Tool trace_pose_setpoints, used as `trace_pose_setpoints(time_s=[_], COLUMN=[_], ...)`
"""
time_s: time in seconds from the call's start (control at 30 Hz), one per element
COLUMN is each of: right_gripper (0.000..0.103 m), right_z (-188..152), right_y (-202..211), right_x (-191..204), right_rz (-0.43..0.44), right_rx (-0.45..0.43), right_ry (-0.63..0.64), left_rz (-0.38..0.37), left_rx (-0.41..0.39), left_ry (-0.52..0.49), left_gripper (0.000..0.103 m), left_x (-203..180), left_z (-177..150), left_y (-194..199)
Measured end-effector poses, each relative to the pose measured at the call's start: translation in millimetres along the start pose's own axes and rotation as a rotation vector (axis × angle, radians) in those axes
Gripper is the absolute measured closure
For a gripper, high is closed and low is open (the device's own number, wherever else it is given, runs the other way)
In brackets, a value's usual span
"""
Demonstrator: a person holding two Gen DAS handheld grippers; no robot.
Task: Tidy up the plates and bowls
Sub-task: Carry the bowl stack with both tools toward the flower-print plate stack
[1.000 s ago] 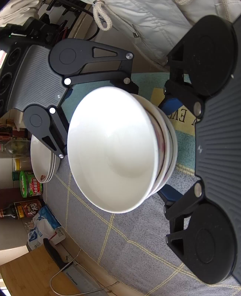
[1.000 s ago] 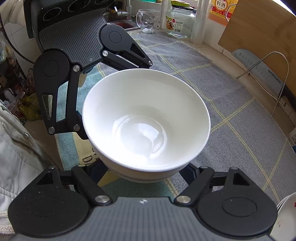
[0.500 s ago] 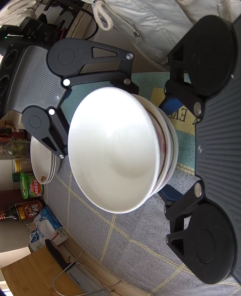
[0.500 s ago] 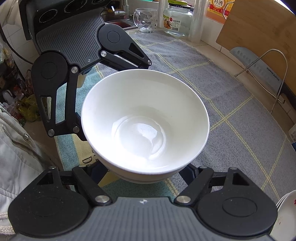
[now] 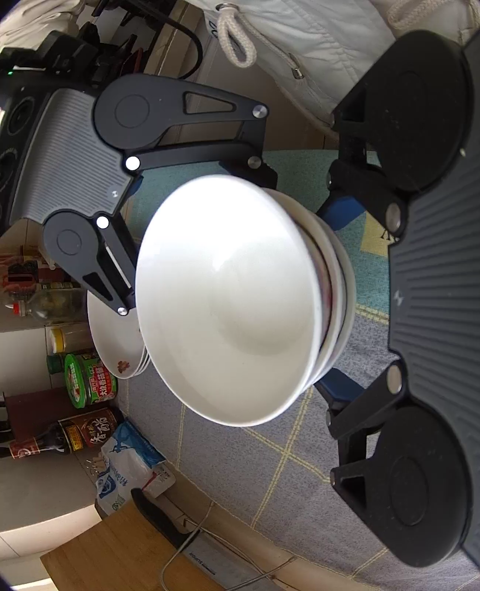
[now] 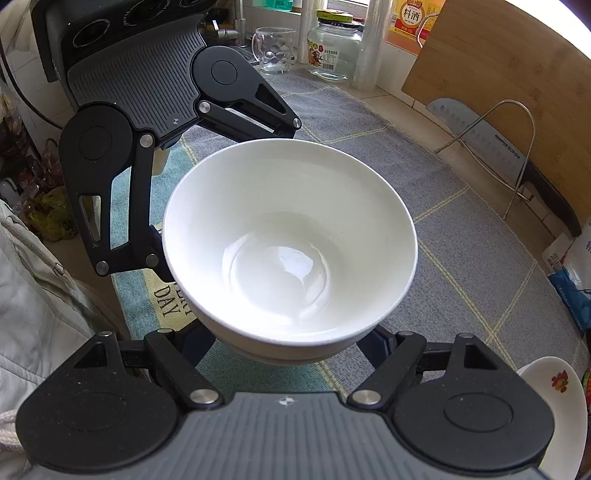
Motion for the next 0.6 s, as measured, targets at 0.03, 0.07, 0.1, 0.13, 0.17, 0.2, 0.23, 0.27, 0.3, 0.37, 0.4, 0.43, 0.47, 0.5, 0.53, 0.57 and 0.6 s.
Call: trace_pose_setpoints(time_s=[0.03, 0.07, 0.1, 0.13, 0.17, 0.2, 0.23, 0.27, 0.3, 0.37, 0.4, 0.43, 0.47, 0.5, 0.53, 0.57, 0.6], right_gripper=[0.017, 0.017, 0.017, 0.017, 0.017, 0.017, 0.017, 0.017, 0.017, 0.017, 0.017, 0.017, 0.017, 0.017, 0.017, 0.017, 0.017], right_z=[-3.3, -8.8, -13.8, -18.6, -23.9, -29.4, -34.5, -39.8, -45.1, -55.1, -59.1, -64.3, -68.9, -73.1, -77.3, -81.2, -86.0], right_y=[3.7, 9.0, 13.8, 18.2, 22.8, 27.6, 31.9, 36.3, 40.5, 48.6, 51.5, 55.2, 57.9, 60.1, 61.6, 62.9, 64.3], right_x=[-4.4, -11.3, -17.2, -23.2, -29.8, -36.7, -43.7, -50.7, -58.4, -73.1, -79.1, -87.1, -94.2, -100.2, -106.0, -111.5, -116.8], right_rz=[-0.006, -0.017, -0.029, -0.041, -0.052, -0.063, -0.072, -0.08, -0.087, -0.105, -0.113, -0.123, -0.131, -0.14, -0.147, -0.153, -0.161], right_rx=[-0.001, -0.002, -0.004, -0.005, -0.006, -0.007, -0.008, -0.008, -0.009, -0.012, -0.013, -0.015, -0.017, -0.018, -0.018, -0.018, -0.019], right_ry=[-0.004, -0.007, -0.008, -0.012, -0.016, -0.019, -0.023, -0.028, -0.033, -0.042, -0.046, -0.05, -0.056, -0.06, -0.065, -0.07, -0.076], left_rz=[0.003, 0.005, 0.009, 0.016, 0.021, 0.025, 0.028, 0.03, 0.033, 0.046, 0.052, 0.056, 0.059, 0.063, 0.065, 0.067, 0.071], left_rx=[-0.007, -0.011, -0.016, -0.025, -0.033, -0.04, -0.048, -0.055, -0.061, -0.073, -0.078, -0.083, -0.087, -0.089, -0.091, -0.092, -0.093], left_ry=[-0.006, -0.012, -0.018, -0.027, -0.035, -0.041, -0.049, -0.055, -0.06, -0.074, -0.079, -0.086, -0.09, -0.094, -0.099, -0.103, -0.108], left_gripper=[0.023, 0.023, 0.023, 0.023, 0.023, 0.023, 0.023, 0.023, 0.023, 0.023, 0.023, 0.023, 0.023, 0.023, 0.023, 0.023, 0.023], left_x=[-1.9, -1.3, -1.2, -0.7, -0.2, 0.4, 1.3, 2.3, 4.1, 6.5, 8.4, 9.1, 9.8, 10.2, 10.8, 11.4, 11.5], left_z=[7.7, 15.7, 25.1, 36.3, 45.6, 55.0, 64.9, 74.5, 83.6, 103.5, 112.5, 120.8, 128.3, 135.1, 142.4, 149.0, 154.8], left_y=[-2.1, -2.8, -4.0, -5.3, -6.5, -7.8, -9.3, -10.7, -12.4, -16.0, -18.1, -21.0, -23.8, -26.5, -29.8, -33.1, -36.2])
Point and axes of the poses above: each gripper's, at about its wrist camera, not at the fingertips, and y roughly against the way its jaws point, x to its left, z to its top, the point moved 5 cm from there along -y, roughly the way its jaws point, and after that the axes turned 12 degrees about x, right-handed, at the moved point
